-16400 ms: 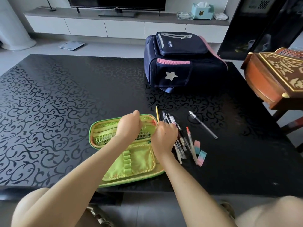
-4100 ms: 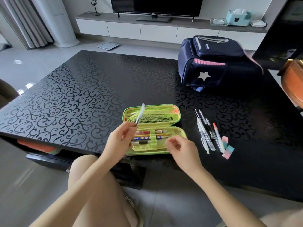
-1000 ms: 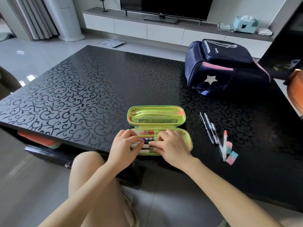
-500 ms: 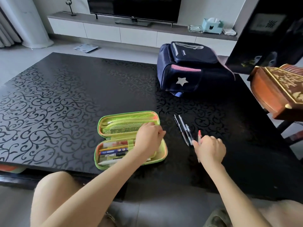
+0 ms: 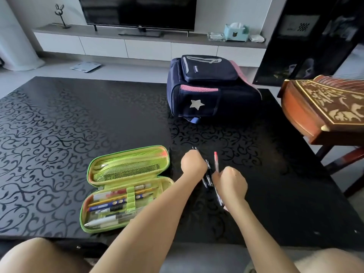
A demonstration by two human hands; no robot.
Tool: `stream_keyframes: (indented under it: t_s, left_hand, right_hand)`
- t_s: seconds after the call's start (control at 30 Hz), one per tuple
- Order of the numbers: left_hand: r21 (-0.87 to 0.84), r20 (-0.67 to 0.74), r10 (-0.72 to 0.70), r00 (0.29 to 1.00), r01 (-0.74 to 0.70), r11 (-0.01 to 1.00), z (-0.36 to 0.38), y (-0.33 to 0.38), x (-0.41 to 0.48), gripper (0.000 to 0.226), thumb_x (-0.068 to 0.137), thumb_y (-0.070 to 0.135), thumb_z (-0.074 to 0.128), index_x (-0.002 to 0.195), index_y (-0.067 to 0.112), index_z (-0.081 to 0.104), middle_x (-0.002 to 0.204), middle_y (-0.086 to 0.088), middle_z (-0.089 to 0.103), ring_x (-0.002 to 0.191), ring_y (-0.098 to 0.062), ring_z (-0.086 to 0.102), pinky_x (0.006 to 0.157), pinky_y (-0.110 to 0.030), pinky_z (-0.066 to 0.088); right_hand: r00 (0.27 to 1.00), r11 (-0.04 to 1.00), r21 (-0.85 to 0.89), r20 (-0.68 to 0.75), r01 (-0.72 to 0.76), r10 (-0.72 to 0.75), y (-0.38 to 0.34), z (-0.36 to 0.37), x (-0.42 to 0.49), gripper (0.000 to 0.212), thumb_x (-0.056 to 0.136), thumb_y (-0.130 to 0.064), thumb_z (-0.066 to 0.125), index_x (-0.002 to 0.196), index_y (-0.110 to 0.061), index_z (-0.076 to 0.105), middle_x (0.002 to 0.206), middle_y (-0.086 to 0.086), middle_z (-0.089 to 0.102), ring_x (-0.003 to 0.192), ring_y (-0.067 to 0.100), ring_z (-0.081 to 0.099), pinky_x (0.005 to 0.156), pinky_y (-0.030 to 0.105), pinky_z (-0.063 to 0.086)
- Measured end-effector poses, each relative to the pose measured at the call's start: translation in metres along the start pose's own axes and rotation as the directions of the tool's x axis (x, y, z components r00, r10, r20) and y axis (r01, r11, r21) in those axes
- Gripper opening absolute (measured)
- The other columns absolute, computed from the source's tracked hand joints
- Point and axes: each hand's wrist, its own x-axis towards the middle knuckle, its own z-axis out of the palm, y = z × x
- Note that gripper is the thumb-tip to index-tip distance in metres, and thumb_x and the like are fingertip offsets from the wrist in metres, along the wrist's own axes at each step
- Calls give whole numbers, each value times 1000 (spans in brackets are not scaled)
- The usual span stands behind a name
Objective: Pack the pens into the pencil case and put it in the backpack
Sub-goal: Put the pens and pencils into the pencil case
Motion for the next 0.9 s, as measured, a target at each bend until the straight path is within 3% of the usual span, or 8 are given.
stream_keyframes:
  t_s: [0.23,0.33,0.43,0.57,0.67,0.73,0.8,0.9]
  left_hand:
    - [-20,35,-12,999,12,1000,0,-1,1,36,80,9,60,57,13,32,58,0,39,57,-18,45,42,-25,31]
    - [26,16,0,1000,-1,1000,1,-2,-1,35,74,-2,60,57,12,33,58,0,40,50,-13,39,40,-22,30]
    - [37,7,34,999,-34,999,-8,-6,-3,30,72,-4,57,55,10,36,56,-2,41,51,-15,43,42,-23,34]
    - [-177,-49,108,993,-115,978,-54,-24,-10,11,72,8,68,64,2,64,58,-7,59,51,-21,55,55,-28,50]
    - [-338,-103,176,979,-201,920,-108,-47,-30,6,75,10,72,77,5,72,69,-11,70,52,-15,64,60,-27,54]
    - [-273,-148,223,963,-257,927,-143,-72,-51,7,76,14,72,80,8,73,74,-12,73,63,-19,69,64,-29,54]
    - [-130,-148,284,947,-303,944,-164,-96,-71,11,76,18,73,85,12,74,77,-4,74,72,-17,69,68,-21,51]
    - [123,-58,392,918,-383,915,-173,-133,-97,16,79,19,71,95,16,73,83,3,72,73,-13,65,68,-18,48]
  right_hand:
    - [990,998,-58,141,6,2,-14,14,13,23,88,-24,58,72,-12,48,82,4,54,72,23,52,60,28,40]
    - [991,998,-66,129,-14,23,-12,12,15,12,88,-21,57,90,-9,59,77,2,55,68,22,53,54,26,37]
    - [995,995,-95,96,-21,30,-9,11,14,17,87,-18,56,72,-12,49,63,-1,46,56,18,48,44,23,28]
    - [999,997,-71,39,8,-5,-6,9,9,17,85,-15,54,70,-12,48,71,1,55,61,21,52,43,22,27]
    - [1000,1000,1,-18,14,-14,-7,4,4,25,85,-15,52,61,-14,43,73,3,56,62,22,51,45,24,26]
    - [997,997,49,-59,58,-55,-13,3,-3,22,84,-16,51,63,-12,46,70,4,55,58,21,49,46,24,26]
    - [993,992,76,-75,97,-91,-19,2,-10,23,84,-16,50,62,-11,46,63,1,51,51,17,43,45,25,24]
    - [987,985,95,-95,141,-132,-31,4,-22,31,85,-17,50,57,-15,40,57,-2,46,48,14,39,44,25,21]
